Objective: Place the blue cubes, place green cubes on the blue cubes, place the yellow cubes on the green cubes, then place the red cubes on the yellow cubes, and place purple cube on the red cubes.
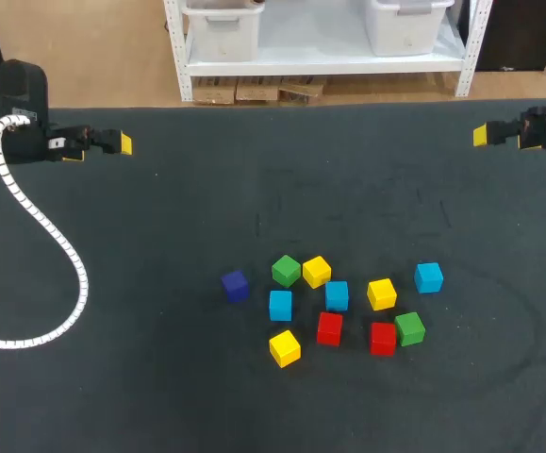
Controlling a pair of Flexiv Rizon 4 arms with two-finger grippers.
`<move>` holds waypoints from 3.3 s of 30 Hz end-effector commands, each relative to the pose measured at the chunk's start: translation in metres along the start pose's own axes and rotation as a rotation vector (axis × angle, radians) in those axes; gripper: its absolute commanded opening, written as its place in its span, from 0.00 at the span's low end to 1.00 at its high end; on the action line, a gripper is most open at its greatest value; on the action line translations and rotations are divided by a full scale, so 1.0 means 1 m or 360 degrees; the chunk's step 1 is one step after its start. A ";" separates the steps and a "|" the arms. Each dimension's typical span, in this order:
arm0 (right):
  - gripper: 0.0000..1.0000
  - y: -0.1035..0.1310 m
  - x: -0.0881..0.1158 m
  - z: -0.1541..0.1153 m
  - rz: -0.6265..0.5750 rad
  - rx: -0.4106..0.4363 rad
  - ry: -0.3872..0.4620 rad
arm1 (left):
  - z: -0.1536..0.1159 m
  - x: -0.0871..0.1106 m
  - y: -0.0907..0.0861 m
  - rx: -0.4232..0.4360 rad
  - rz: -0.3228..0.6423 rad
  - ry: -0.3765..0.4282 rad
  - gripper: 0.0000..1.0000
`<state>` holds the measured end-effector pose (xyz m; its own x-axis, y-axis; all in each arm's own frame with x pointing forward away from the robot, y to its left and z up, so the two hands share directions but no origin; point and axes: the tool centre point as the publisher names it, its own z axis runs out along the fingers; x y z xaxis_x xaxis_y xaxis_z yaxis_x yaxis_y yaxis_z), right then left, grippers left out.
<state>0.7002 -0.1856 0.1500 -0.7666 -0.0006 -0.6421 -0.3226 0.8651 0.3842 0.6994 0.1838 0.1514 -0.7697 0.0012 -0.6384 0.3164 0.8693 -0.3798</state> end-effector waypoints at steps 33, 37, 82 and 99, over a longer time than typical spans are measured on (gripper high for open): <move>1.00 0.009 -0.001 -0.003 -0.0117 0.0027 0.0032 | 0.000 0.001 0.001 0.0009 0.0002 -0.0006 1.00; 1.00 0.022 -0.001 -0.008 -0.0229 0.0043 0.0050 | 0.000 0.001 0.001 0.0009 0.0002 -0.0006 1.00; 1.00 0.053 0.164 0.059 -0.0404 0.0341 0.0874 | 0.000 0.001 0.001 0.0009 0.0002 -0.0006 1.00; 0.72 0.046 0.179 0.072 -0.0369 0.0329 0.1015 | 0.000 0.001 0.001 0.0009 0.0002 -0.0006 1.00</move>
<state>0.5819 -0.1133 0.0073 -0.8860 -0.4311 -0.1706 -0.4510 0.8868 0.1014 0.6994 0.1838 0.1513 -0.7697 0.0011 -0.6384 0.3163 0.8693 -0.3798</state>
